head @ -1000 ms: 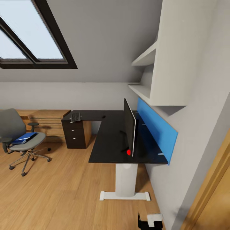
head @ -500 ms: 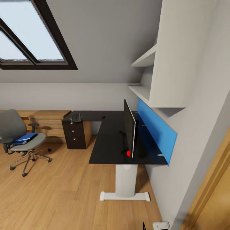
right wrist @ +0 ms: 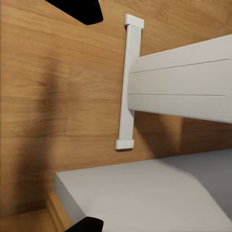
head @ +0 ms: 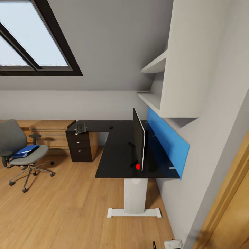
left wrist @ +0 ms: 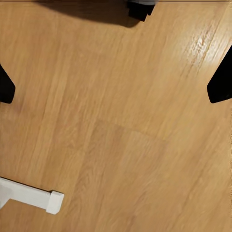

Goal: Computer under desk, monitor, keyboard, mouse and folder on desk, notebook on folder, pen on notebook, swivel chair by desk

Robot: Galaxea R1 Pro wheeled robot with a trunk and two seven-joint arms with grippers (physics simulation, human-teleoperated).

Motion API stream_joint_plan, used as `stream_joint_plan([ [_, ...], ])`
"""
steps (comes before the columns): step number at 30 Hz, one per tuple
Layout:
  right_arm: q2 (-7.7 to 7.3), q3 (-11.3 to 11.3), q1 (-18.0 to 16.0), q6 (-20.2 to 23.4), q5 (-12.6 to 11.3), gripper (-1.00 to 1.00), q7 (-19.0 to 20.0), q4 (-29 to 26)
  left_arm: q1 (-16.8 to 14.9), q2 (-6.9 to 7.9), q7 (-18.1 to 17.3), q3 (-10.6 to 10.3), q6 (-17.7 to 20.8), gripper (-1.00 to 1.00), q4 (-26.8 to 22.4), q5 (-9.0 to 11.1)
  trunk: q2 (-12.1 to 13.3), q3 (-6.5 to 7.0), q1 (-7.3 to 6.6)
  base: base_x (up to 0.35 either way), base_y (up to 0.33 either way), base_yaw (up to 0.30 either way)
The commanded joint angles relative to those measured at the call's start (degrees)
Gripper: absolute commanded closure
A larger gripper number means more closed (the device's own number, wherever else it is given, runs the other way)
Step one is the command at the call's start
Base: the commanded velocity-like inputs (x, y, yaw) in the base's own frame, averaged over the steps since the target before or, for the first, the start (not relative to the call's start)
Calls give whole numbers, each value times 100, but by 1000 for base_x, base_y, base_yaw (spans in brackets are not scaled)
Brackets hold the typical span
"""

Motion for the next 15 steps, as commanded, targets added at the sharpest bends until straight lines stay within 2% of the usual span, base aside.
stream_joint_plan([
  [1,7,48,-7,-15,-12,-100,-38,12,-4,-2,8,14,-17,-100,35,-3,-8,-9,2,0,0,29],
  [4,32,45,-7,-9,-13,-100,-37,11,-4,0,-1,11,-21,-100,202,-12,-8,-9,2,0,0,143],
  [10,49,33,-7,-4,-28,-100,-37,11,-4,5,-67,-3,-23,-100,353,-32,-8,-9,2,0,8,233],
  [15,51,38,-7,-4,-88,-100,-37,11,-5,14,-81,-3,-23,-100,375,-31,-8,-9,2,0,162,265],
])
